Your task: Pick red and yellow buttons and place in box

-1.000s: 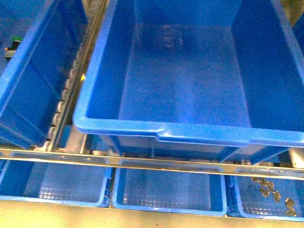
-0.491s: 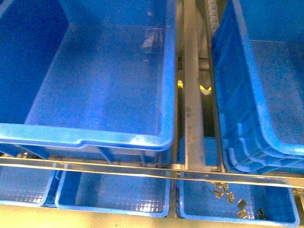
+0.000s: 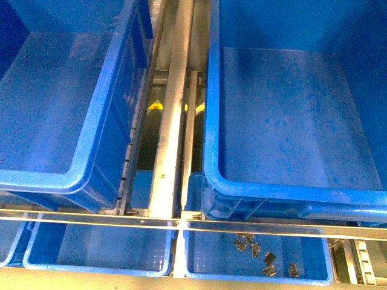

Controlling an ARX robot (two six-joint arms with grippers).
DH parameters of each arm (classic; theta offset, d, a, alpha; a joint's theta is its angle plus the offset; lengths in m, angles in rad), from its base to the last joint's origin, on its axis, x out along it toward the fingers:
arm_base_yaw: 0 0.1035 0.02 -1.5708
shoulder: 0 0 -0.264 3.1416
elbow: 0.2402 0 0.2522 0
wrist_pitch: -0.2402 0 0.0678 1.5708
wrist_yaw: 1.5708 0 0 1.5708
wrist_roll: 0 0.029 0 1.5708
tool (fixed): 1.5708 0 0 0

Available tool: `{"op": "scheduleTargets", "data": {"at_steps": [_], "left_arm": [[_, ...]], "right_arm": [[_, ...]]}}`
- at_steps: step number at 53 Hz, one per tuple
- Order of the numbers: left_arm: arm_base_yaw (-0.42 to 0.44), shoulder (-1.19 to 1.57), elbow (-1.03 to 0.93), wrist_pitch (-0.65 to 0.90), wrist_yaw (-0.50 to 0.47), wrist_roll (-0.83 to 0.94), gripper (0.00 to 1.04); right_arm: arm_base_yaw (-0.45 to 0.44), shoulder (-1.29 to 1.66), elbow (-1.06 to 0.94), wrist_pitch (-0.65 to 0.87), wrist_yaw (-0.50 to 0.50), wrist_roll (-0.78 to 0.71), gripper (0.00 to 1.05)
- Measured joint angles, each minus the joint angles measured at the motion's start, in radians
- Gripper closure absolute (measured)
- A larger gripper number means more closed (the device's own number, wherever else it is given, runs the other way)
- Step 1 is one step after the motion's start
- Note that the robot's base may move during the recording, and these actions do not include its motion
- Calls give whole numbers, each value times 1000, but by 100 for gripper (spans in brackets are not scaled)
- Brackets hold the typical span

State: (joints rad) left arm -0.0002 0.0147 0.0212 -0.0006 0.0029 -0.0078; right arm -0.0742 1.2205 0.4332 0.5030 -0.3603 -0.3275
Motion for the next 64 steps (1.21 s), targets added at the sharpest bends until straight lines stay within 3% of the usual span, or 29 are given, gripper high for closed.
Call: {"op": "scheduleTargets", "data": {"at_steps": [15, 20, 25, 32, 50, 61, 64], "left_arm": [[0, 0, 0, 0, -2, 0, 102], [0, 0, 0, 0, -3, 2, 89], [0, 0, 0, 0, -2, 1, 103], [0, 0, 0, 0, -2, 3, 102], [0, 0, 0, 0, -2, 3, 48], [0, 0, 0, 0, -3, 3, 10], [0, 0, 0, 0, -3, 5, 6]], "right_arm": [[-3, 18, 1, 5, -29, 1, 81], [4, 36, 1, 15, -31, 5, 81], [9, 60, 2, 23, -31, 14, 81], [11, 129, 22, 45, -44, 23, 81], [61, 450, 269, 66, -24, 31, 81], [114, 711, 533, 6, 45, 47, 81], [120, 781, 615, -32, 82, 55, 81]]}}
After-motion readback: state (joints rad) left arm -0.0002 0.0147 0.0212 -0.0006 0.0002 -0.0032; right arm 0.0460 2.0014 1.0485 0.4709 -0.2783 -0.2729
